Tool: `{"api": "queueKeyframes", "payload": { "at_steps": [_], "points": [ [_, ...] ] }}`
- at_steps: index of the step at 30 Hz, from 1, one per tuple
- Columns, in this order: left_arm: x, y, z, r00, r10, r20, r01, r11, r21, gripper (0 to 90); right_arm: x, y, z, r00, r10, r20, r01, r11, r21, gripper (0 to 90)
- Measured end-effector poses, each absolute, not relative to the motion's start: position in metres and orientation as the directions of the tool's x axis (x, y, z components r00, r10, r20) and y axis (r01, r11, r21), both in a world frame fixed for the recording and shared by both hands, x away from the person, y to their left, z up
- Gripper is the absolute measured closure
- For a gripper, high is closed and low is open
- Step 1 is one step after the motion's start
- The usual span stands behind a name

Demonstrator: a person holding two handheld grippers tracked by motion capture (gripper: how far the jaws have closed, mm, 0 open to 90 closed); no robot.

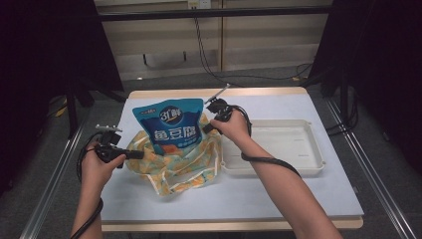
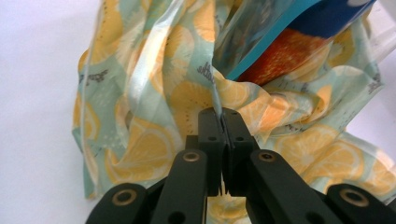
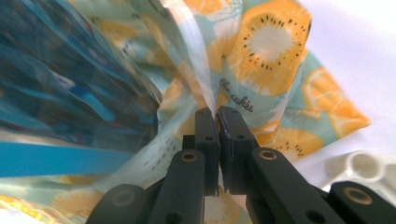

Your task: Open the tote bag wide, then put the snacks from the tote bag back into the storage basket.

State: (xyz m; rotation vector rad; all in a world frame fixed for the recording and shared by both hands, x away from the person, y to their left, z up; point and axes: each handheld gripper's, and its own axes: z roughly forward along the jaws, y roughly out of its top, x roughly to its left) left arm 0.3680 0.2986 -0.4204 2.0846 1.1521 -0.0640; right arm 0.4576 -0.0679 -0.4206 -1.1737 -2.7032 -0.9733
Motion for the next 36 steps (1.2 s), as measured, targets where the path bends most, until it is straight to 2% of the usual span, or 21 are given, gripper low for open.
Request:
{"api": "queueKeyframes", "payload": {
  "at_steps": [5, 9, 15, 20, 26, 36],
  "points": [
    [0.366, 0.299, -0.421, 0.593, 0.716, -0.368, 0.748, -0.322, 0.579, 86.2, 0.455, -0.067, -0.429, -0.721, 0.640, 0.264, 0.666, 0.535, 0.520, 86.0],
    [0.366, 0.300, -0.420, 0.586, 0.724, -0.364, 0.750, -0.314, 0.583, 78.9, 0.452, -0.071, -0.420, -0.724, 0.638, 0.263, 0.660, 0.529, 0.533, 77.5],
    [0.364, 0.300, -0.413, 0.589, 0.732, -0.343, 0.734, -0.307, 0.606, 53.8, 0.446, -0.076, -0.401, -0.736, 0.634, 0.235, 0.641, 0.543, 0.543, 59.5],
    [0.361, 0.297, -0.406, 0.596, 0.738, -0.318, 0.718, -0.312, 0.622, 32.5, 0.443, -0.083, -0.388, -0.743, 0.635, 0.209, 0.626, 0.550, 0.553, 48.1],
    [0.359, 0.294, -0.401, 0.584, 0.746, -0.320, 0.726, -0.304, 0.617, 17.0, 0.438, -0.091, -0.369, -0.755, 0.622, 0.209, 0.612, 0.552, 0.566, 32.8],
    [0.357, 0.293, -0.401, 0.598, 0.736, -0.316, 0.715, -0.312, 0.626, 11.4, 0.432, -0.088, -0.351, -0.806, 0.557, 0.199, 0.553, 0.590, 0.588, 14.3]
  ]
}}
